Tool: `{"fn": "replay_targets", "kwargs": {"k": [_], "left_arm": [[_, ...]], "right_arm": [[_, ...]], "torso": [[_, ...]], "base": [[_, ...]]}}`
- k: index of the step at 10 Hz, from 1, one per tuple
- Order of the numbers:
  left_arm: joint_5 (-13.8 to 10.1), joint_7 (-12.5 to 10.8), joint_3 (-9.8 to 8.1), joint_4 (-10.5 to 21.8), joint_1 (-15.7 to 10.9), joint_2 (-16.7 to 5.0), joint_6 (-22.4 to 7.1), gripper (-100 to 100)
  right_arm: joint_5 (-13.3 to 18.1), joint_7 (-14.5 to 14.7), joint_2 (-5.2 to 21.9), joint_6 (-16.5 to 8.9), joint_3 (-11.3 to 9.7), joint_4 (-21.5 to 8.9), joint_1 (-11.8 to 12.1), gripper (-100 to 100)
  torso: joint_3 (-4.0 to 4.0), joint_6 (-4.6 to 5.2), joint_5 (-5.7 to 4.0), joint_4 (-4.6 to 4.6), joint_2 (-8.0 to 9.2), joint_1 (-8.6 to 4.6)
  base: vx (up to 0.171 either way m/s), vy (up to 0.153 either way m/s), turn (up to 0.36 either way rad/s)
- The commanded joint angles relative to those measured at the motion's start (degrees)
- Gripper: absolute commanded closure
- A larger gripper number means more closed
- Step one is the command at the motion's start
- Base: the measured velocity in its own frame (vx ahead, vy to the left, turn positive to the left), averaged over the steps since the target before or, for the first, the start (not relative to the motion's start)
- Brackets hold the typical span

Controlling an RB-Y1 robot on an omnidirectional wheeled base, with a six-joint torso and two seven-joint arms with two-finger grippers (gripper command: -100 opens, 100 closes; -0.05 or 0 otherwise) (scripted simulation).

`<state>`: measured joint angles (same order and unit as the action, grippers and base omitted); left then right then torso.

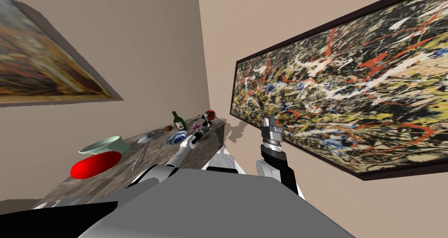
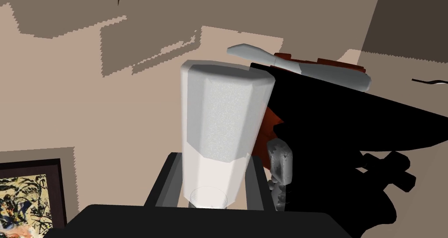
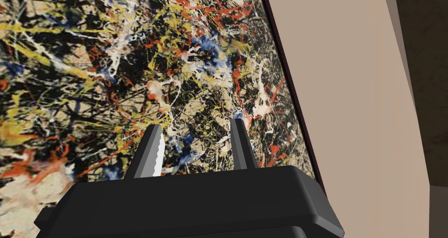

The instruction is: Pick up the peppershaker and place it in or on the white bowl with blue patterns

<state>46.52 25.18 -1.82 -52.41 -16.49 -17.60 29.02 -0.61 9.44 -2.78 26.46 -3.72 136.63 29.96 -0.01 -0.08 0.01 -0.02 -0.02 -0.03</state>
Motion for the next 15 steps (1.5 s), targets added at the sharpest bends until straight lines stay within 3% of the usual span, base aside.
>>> {"fn": "replay_targets", "kwargs": {"k": [1, 3, 4, 5, 12, 13, 14, 15], "left_arm": [[0.00, 0.00, 0.00, 0.00, 0.00, 0.00, 0.00, 100], [-0.01, 0.00, 0.00, 0.01, 0.01, 0.01, -0.01, 100], [-0.01, -0.02, -0.01, 0.01, 0.01, 0.01, -0.01, 0], [0.37, -0.16, 1.92, -2.62, 1.30, 1.00, -1.83, 100], [2.03, 0.18, 10.55, -13.42, 6.32, 6.18, -9.69, 100], [2.03, 0.18, 10.55, -13.42, 6.32, 6.18, -9.69, 100], [2.27, 0.23, 11.78, -14.96, 7.04, 6.92, -10.81, 100], [2.12, 0.18, 11.14, -14.33, 6.85, 6.40, -10.09, 100]], "right_arm": [[0.00, 0.00, 0.00, 0.00, 0.00, 0.00, 0.00, 0], [0.00, 0.00, 0.00, 0.00, 0.00, 0.00, 0.00, 0], [0.00, 0.00, 0.00, 0.00, 0.00, 0.00, 0.00, 0], [0.00, 0.00, 0.00, 0.00, 0.00, 0.00, 0.00, 0], [0.00, 0.00, 0.01, 0.00, 0.01, 0.00, 0.00, 0], [0.00, 0.00, 0.01, 0.00, 0.01, 0.00, 0.00, 0], [0.00, 0.00, 0.01, 0.00, 0.00, 0.00, 0.00, 0], [0.00, 0.00, 0.01, 0.00, 0.00, 0.00, 0.00, 0]], "torso": [[0.00, 0.00, 0.00, 0.00, 0.00, 0.00], [-0.01, 0.00, 0.01, 0.00, -0.02, 0.03], [-0.01, 0.00, 0.00, 0.00, -0.02, 0.03], [-0.01, 0.00, 0.00, 0.00, -0.02, 0.03], [-0.17, -0.10, 0.11, -0.15, -0.20, 0.45], [-0.18, -0.09, 0.11, -0.15, -0.20, 0.42], [-0.15, -0.11, 0.09, -0.15, -0.16, 0.38], [-0.14, -0.12, 0.09, -0.14, -0.14, 0.38]], "base": [[0.000, 0.000, 0.000], [0.000, 0.000, 0.000], [0.000, 0.000, 0.000], [0.009, 0.060, 0.150], [0.033, 0.092, 0.111], [0.016, 0.052, 0.033], [0.016, 0.048, 0.070], [0.008, 0.021, 0.012]]}}
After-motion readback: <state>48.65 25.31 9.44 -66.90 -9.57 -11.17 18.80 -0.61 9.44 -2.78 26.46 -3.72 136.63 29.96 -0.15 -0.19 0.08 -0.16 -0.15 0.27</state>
